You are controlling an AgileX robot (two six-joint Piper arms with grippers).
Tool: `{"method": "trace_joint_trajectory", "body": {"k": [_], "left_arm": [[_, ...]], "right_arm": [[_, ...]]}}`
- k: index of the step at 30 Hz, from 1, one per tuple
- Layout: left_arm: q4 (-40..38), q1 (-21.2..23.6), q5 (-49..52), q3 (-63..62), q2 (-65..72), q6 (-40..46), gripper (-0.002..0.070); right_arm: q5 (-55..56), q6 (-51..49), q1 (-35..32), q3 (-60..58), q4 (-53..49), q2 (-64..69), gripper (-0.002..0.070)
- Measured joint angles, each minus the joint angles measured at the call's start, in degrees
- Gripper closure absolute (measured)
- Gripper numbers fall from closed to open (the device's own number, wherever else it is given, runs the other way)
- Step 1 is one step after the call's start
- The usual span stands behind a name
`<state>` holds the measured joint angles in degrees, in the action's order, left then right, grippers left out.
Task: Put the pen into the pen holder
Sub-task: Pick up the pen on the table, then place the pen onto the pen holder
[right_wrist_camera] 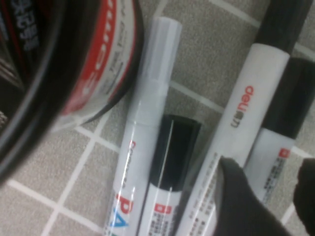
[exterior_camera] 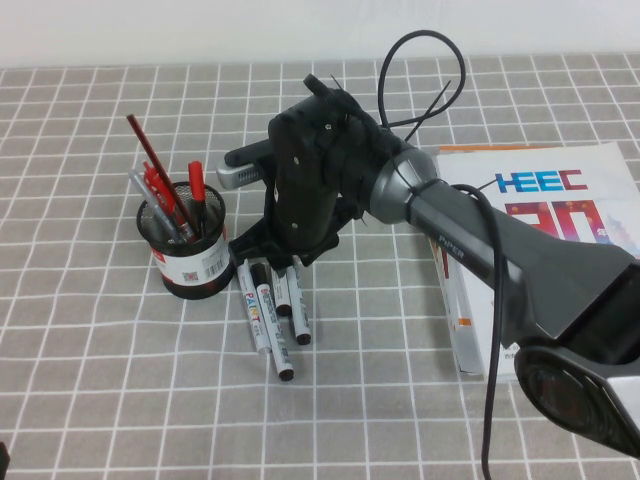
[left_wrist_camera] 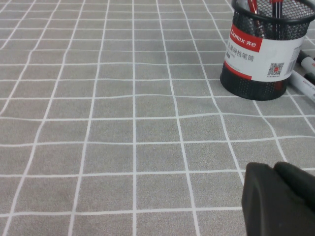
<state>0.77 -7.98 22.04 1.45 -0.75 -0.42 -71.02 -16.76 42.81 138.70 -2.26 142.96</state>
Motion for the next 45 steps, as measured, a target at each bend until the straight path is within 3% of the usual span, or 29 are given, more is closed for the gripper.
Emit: {"method": "trace_joint_trajectory", "body": {"k": [7,19,23,28,45], "left_arm": [[0.0,0.0,0.0,0.0,0.0,0.0,0.0678],[0.0,0.0,0.0,0.0,0.0,0.0,0.0678],[0.0,0.0,0.0,0.0,0.0,0.0,0.0678],[0.0,0.0,0.0,0.0,0.0,0.0,0.0678],[0.0,0.0,0.0,0.0,0.0,0.0,0.0678]], "right_arm": [[0.1,-0.1,-1.4,0.1,0.4,0.9,0.0500],[0.1,-0.1,-2.8,0.1,3.0,1.4,0.0512],[0.1,-0.1,-2.8,0.1,3.0,1.5,0.0575],[0.1,-0.1,-3.6,0.1,3.2,1.3,0.0578],[-0.5,7.8,-11.9,-1.3,3.5,-17.5,0.0578]]}}
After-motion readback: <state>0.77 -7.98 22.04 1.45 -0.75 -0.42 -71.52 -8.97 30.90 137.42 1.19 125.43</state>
